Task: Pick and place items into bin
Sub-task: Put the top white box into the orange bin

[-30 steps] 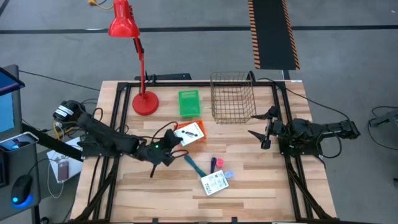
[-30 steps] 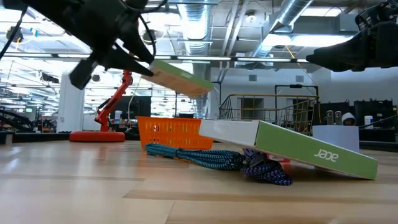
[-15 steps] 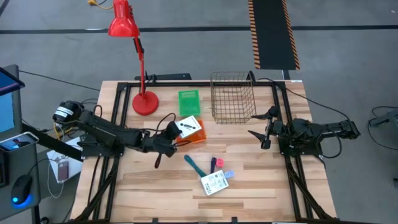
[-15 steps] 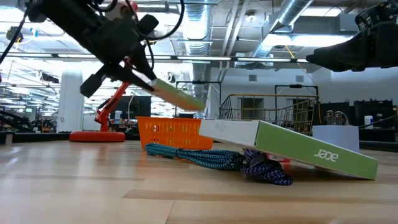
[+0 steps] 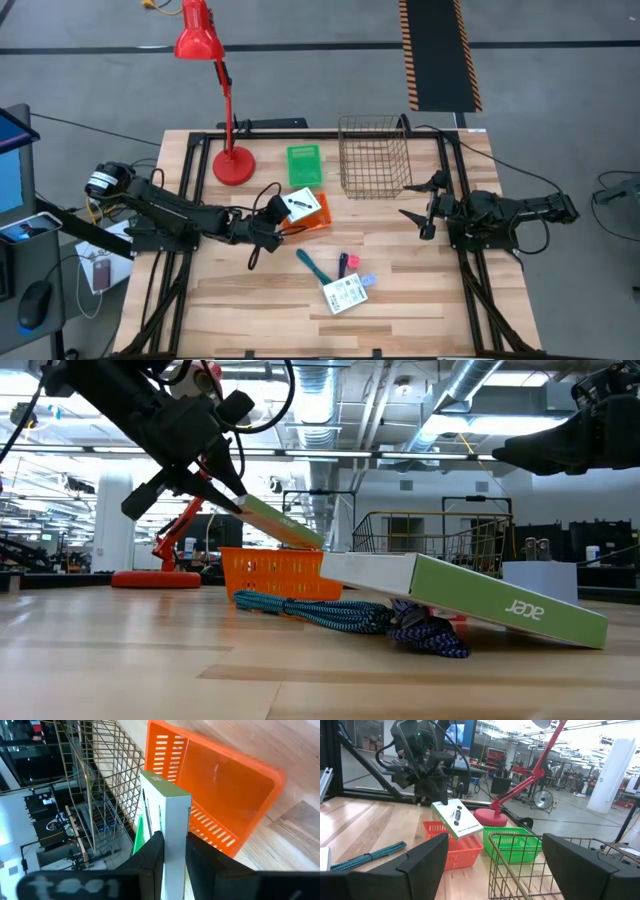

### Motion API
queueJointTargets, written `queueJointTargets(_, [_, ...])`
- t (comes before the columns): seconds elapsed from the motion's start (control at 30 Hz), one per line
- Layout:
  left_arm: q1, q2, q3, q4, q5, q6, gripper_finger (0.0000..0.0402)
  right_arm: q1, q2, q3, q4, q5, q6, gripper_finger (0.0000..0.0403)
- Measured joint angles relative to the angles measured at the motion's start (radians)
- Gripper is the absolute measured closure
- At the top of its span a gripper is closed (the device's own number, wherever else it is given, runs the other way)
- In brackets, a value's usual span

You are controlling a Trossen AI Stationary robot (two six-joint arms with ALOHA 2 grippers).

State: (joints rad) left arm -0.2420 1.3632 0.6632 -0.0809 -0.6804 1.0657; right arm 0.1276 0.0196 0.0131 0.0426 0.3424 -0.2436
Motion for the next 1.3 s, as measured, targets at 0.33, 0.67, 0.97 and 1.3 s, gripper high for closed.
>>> queueJointTargets(0.33, [-0.017, 0.0, 0.0, 0.0, 0.025, 0.042, 0.0348, 0.0, 0.0, 0.0, 0.0, 0.0, 0.0, 0.0085])
queueJointTargets(0.67, [-0.017, 0.0, 0.0, -0.001, 0.029, 0.049, 0.0348, 0.0, 0.0, 0.0, 0.0, 0.0, 0.0, 0.0085])
queueJointTargets(0.97, [-0.017, 0.0, 0.0, -0.001, 0.03, 0.05, 0.0311, 0.0, 0.0, 0.0, 0.0, 0.0, 0.0, 0.0085])
queueJointTargets(1.3, [-0.017, 0.0, 0.0, -0.001, 0.03, 0.05, 0.0299, 0.0, 0.0, 0.0, 0.0, 0.0, 0.0, 0.0085])
